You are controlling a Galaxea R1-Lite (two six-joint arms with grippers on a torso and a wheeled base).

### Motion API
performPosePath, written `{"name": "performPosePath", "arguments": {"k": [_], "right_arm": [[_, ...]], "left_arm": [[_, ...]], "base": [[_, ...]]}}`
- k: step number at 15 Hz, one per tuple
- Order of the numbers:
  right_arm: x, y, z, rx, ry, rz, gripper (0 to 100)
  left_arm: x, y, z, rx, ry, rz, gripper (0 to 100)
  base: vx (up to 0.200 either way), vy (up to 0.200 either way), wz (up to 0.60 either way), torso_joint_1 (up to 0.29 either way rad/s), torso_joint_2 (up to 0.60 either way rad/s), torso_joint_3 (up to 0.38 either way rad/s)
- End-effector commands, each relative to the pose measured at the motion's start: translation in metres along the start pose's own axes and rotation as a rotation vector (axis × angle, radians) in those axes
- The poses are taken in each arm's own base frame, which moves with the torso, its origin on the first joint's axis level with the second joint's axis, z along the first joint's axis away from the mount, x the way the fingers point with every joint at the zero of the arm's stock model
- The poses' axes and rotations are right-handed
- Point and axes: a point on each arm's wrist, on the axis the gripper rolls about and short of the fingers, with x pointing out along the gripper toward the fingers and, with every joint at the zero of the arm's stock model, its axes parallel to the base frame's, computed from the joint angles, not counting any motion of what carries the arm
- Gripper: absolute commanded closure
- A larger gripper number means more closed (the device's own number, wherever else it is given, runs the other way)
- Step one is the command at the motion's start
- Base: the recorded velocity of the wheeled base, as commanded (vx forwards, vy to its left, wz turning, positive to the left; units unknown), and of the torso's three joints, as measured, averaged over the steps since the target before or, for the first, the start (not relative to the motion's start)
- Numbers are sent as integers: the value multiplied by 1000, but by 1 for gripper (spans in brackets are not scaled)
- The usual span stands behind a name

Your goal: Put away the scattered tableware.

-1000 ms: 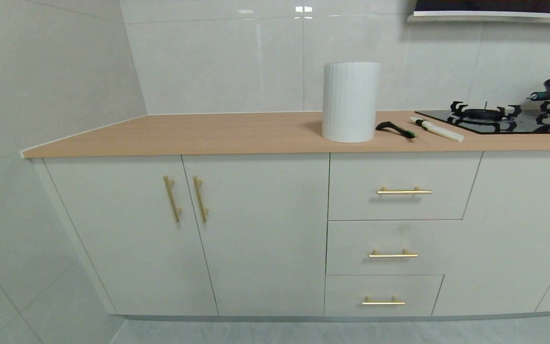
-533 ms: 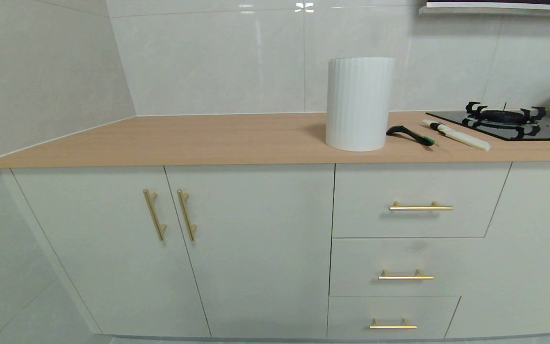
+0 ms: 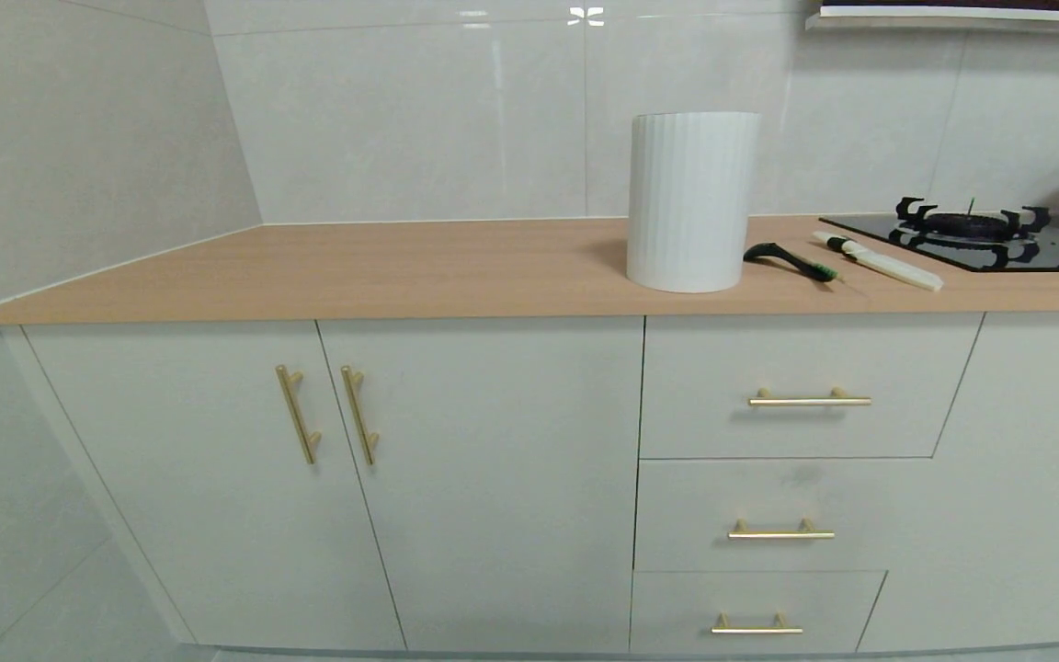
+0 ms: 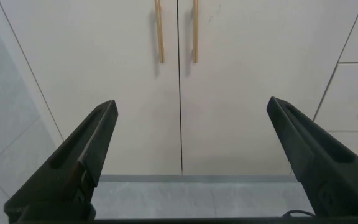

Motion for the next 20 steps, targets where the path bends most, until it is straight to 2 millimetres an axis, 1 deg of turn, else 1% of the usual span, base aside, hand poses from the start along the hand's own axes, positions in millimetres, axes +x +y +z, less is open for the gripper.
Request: {"name": "performPosePath", "arguments": {"k": [1,5,6,7,8,9,11,12,13,15,16,18,20], "right_arm": [[0,0,0,-1,1,2,0],[0,0,0,-6,-1,2,0],[-1,0,3,-5,-13,-2,0],[-7,-1,29,34,-90,8,0],[-9,-1,49,102,-97,25,0],[-4,-1,55,100,-41,35,0],[18,0,58,33,125,59,0],[24,0,57,14,168,60,0],[45,0,59,-20,303,69,0],[67,2,68,-25,402,102,0],[88,4,73,-29,488,127,0],[124,7,77,-40,608,132,0],[163,10,76,-52,683,136,0]], "left_arm": [[0,0,0,0,0,0,0],[0,0,0,0,0,0,0],[0,0,0,0,0,0,0],[0,0,0,0,0,0,0],[0,0,0,0,0,0,0],[0,0,0,0,0,0,0],[0,0,0,0,0,0,0],[0,0,0,0,0,0,0],[0,0,0,0,0,0,0],[0,0,0,0,0,0,0],[0,0,0,0,0,0,0],[0,0,0,0,0,0,0],[0,0,0,0,0,0,0]], "base": [[0,0,0,0,0,0],[0,0,0,0,0,0],[0,0,0,0,0,0],[0,0,0,0,0,0],[0,0,0,0,0,0],[0,0,0,0,0,0],[0,0,0,0,0,0],[0,0,0,0,0,0],[0,0,0,0,0,0],[0,0,0,0,0,0],[0,0,0,0,0,0],[0,0,0,0,0,0],[0,0,0,0,0,0]]}}
